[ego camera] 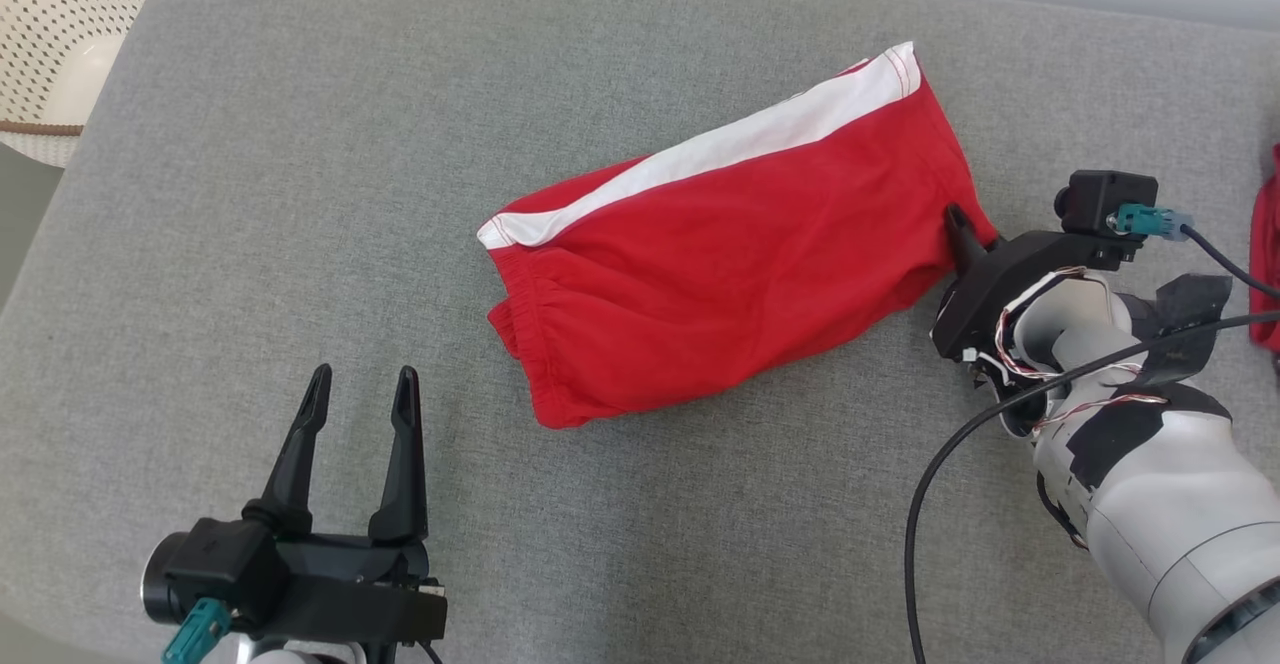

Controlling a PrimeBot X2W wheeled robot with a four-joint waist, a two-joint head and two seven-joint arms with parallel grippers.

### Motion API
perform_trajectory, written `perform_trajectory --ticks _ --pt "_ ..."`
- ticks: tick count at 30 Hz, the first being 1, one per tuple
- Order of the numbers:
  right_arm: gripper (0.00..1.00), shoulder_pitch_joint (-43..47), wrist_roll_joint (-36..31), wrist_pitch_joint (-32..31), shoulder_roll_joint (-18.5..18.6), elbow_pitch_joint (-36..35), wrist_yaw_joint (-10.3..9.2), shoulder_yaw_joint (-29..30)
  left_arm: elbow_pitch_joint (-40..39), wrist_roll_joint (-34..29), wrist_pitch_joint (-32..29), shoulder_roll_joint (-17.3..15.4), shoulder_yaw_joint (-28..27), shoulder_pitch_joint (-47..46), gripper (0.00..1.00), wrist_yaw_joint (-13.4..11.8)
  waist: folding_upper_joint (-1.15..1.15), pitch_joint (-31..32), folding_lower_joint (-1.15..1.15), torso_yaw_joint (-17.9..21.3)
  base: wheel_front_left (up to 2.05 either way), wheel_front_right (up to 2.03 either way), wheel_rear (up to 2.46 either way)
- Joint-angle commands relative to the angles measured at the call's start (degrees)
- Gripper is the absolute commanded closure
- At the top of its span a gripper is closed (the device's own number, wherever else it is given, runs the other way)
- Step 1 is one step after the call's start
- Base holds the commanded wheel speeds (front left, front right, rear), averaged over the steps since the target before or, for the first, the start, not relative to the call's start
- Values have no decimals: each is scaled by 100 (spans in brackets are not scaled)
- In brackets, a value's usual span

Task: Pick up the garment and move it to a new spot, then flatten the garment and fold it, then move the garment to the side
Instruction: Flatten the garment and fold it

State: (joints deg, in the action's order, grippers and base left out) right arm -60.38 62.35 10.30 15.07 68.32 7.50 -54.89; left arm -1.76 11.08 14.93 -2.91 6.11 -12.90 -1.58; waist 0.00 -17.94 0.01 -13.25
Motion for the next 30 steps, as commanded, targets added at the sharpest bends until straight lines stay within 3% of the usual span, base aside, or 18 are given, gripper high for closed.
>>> perform_trajectory --ticks 1,15,30 --pt "100 55 -1 62 5 -45 -2 -44 38 18 26 -4 -7 -23 0 -11 0 31 -1 21 0 0 0" --pt "100 1168 246 447 190 -1071 -2 -224 222 -214 26 -5 -140 453 0 136 0 882 -1 380 0 0 0" --pt "100 2632 322 489 397 -2349 -2 483 222 -297 25 -4 -178 982 0 262 0 1456 -1 665 0 0 0"
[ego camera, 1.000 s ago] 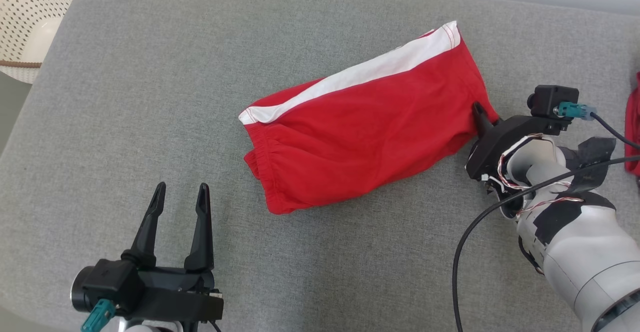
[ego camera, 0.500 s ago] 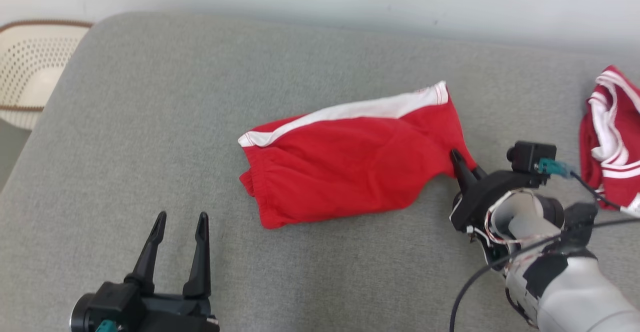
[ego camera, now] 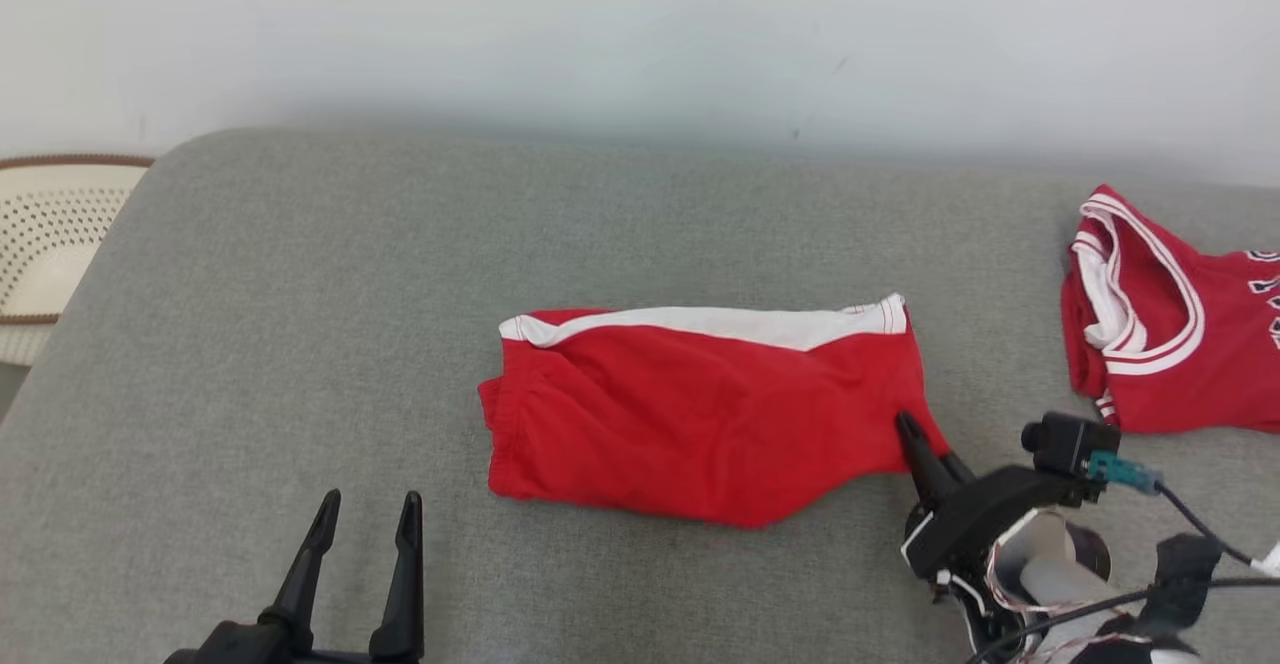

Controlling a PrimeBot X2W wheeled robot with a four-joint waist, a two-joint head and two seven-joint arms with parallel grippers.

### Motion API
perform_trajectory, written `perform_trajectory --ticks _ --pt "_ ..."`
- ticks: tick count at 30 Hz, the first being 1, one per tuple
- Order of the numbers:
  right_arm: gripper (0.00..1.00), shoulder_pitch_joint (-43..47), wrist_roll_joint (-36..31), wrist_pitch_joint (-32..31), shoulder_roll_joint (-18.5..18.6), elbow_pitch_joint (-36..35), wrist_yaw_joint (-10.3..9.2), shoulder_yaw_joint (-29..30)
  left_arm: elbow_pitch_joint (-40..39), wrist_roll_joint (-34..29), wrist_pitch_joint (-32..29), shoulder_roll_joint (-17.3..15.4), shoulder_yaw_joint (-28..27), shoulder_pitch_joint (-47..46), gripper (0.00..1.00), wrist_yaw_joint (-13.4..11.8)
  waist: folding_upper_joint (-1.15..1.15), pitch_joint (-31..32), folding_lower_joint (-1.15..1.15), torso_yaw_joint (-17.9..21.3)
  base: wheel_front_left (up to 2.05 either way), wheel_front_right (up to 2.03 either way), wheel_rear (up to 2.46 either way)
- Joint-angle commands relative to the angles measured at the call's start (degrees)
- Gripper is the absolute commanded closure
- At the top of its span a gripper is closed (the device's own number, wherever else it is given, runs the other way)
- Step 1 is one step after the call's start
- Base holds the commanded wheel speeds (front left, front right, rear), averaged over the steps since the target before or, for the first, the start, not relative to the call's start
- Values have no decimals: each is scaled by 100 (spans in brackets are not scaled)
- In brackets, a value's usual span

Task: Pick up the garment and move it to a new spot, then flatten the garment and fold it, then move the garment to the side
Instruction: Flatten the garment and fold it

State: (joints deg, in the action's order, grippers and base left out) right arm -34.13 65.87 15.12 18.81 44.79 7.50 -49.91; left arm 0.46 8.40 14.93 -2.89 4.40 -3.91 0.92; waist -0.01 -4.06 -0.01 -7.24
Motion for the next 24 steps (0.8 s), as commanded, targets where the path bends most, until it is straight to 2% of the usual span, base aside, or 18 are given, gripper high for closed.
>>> perform_trajectory --ticks 1,8,9,10,11,14,17,24 --pt "100 109 -57 7 12 -63 -2 42 -8 -30 26 -5 0 88 0 11 1 82 1 78 0 0 0" --pt "100 559 -128 -23 -156 -103 -2 266 4 -8 25 -5 29 150 0 -1 1 149 1 148 0 0 0" --pt "96 564 -208 -26 -133 -57 -2 259 9 3 26 -5 28 162 0 -6 1 157 1 153 0 0 0" --pt "60 539 -274 -15 -124 -25 -2 278 20 14 25 -5 23 175 0 -13 1 168 1 163 0 0 0" --pt "0 544 -281 -9 -168 -35 -2 319 28 22 25 -4 14 185 0 -17 1 178 1 174 0 0 0" --pt "0 524 -632 10 -194 -101 -2 484 40 54 25 -4 -53 249 0 -45 1 236 1 268 0 0 0" --pt "0 567 -1079 11 -161 -394 -2 931 2 54 25 -4 -109 327 0 -75 1 278 1 361 0 0 0" --pt "0 1120 -2657 7 -242 -1448 -2 2099 -129 18 25 -6 -248 485 0 -138 1 355 1 584 0 0 0"
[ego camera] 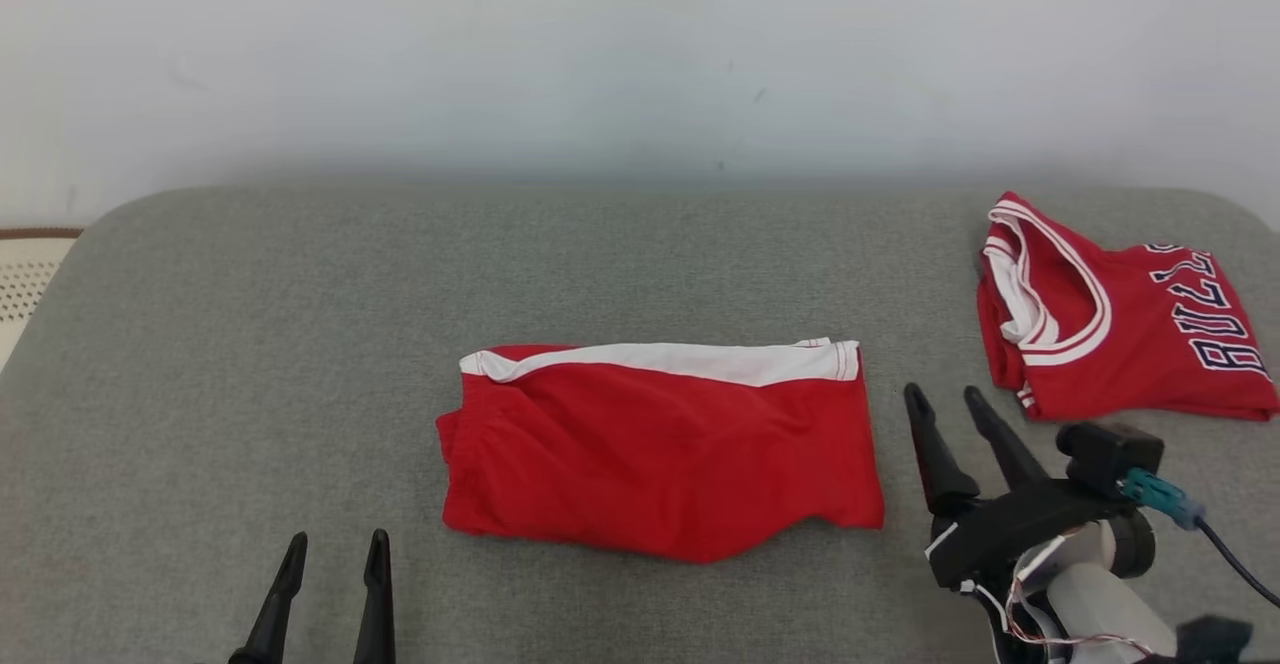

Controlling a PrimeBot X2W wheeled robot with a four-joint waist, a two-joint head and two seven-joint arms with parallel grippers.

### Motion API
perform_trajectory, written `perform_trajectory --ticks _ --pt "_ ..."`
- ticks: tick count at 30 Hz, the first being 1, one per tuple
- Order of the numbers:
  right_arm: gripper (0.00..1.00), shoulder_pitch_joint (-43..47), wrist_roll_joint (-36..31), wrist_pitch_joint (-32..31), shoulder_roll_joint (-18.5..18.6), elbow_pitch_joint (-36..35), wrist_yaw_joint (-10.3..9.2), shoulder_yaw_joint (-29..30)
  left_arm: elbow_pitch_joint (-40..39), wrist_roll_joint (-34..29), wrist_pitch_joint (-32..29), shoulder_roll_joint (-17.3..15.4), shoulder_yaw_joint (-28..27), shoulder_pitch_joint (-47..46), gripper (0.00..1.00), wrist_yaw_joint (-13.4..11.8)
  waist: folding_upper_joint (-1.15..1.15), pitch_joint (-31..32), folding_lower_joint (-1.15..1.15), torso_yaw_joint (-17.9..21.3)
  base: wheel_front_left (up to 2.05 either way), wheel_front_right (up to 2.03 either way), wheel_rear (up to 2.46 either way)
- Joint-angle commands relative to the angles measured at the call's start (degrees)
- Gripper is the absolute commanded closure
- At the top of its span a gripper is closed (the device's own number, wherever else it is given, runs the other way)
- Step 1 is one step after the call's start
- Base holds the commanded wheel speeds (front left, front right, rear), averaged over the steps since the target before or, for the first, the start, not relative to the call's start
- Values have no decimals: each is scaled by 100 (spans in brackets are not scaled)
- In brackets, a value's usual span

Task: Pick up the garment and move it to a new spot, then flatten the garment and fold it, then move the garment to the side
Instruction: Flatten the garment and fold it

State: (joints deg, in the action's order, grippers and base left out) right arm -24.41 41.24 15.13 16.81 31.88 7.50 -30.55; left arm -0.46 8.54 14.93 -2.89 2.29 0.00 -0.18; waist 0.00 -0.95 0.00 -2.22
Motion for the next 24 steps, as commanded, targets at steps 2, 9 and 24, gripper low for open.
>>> perform_trajectory --ticks 2,9,24 --pt "0 396 -524 5 -138 -454 -2 483 -83 -10 25 -5 -75 158 0 -48 0 52 0 135 0 0 0" --pt "0 1060 -1439 5 -360 -1321 -2 1115 -213 -65 25 -40 -208 312 0 -119 0 103 0 317 0 0 0" --pt "0 2045 -2439 -408 -732 -2480 -2 1798 -267 -101 26 -133 -301 515 0 -175 0 179 0 560 0 0 0"
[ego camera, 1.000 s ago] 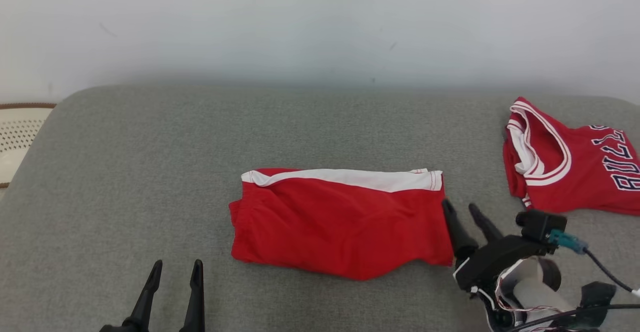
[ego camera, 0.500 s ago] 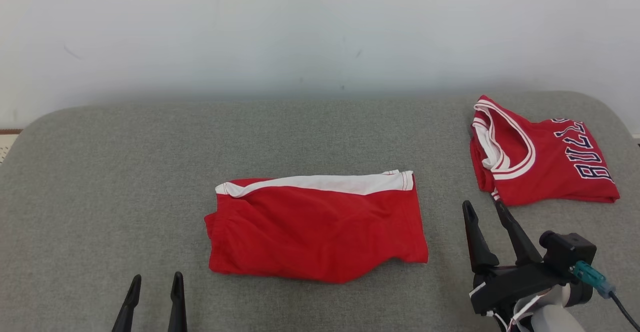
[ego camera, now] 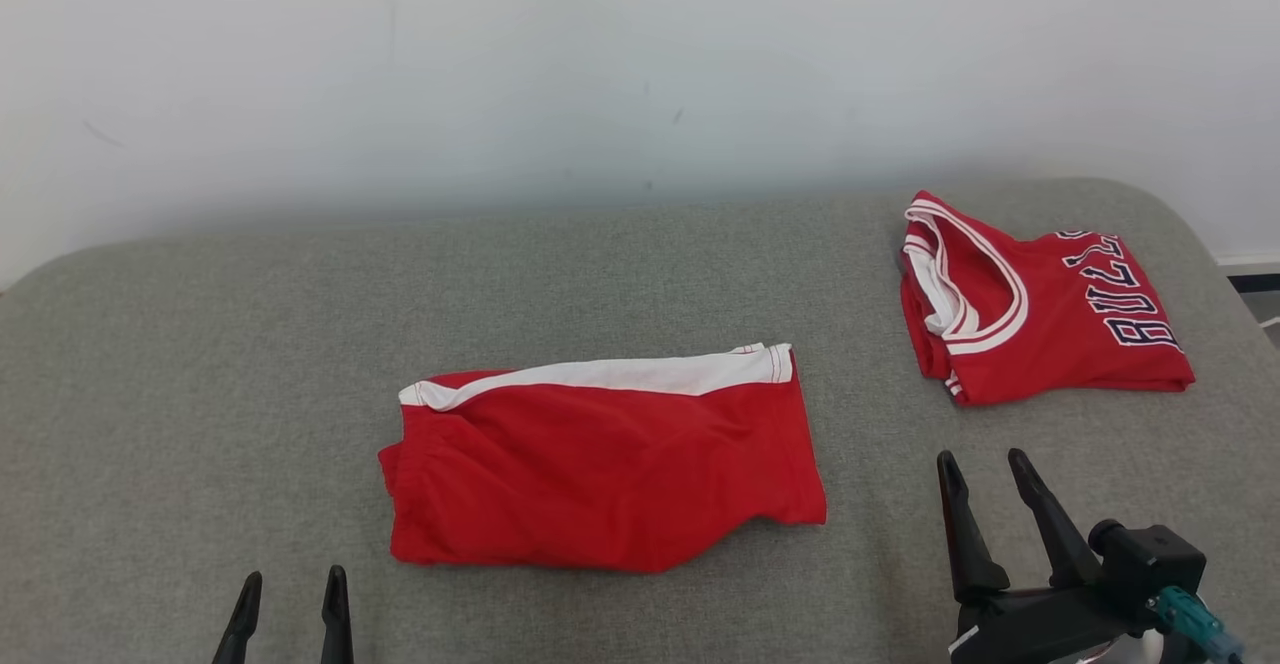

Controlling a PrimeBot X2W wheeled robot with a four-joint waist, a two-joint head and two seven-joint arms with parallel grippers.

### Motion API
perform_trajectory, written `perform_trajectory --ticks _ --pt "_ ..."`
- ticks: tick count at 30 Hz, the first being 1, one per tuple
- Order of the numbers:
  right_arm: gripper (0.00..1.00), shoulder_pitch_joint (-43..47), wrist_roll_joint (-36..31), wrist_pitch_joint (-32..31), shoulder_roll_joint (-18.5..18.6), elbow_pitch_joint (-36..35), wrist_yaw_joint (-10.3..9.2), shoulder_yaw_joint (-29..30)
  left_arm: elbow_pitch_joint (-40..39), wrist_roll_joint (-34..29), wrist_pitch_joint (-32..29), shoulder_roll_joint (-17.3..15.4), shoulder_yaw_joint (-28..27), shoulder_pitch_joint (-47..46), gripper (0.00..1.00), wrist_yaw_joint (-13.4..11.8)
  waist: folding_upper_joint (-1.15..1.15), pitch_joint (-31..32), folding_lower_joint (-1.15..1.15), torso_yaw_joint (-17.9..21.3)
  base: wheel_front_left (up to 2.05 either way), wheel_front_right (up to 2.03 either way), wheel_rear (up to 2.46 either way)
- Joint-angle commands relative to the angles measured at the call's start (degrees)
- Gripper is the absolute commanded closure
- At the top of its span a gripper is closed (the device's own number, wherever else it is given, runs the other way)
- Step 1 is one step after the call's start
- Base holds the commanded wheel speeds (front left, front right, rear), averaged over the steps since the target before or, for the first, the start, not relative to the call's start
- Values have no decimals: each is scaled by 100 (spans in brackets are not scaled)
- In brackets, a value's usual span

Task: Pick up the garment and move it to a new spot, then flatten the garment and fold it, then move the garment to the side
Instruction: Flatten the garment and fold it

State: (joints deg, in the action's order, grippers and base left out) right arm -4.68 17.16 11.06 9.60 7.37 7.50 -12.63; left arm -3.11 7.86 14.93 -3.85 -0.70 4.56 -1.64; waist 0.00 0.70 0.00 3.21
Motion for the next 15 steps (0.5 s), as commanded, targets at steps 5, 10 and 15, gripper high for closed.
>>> perform_trajectory --ticks 5,10,15 --pt "0 177 -179 -171 -129 -199 -2 68 39 -109 -5 -113 18 73 0 -75 0 40 0 56 0 0 0" --pt "0 227 -341 -331 -139 -350 -2 120 46 -136 -48 -130 49 31 0 -102 0 33 0 38 0 0 0" --pt "0 281 -376 -399 -161 -443 -2 155 36 -125 -68 -149 51 35 0 -146 0 29 0 25 0 0 0"
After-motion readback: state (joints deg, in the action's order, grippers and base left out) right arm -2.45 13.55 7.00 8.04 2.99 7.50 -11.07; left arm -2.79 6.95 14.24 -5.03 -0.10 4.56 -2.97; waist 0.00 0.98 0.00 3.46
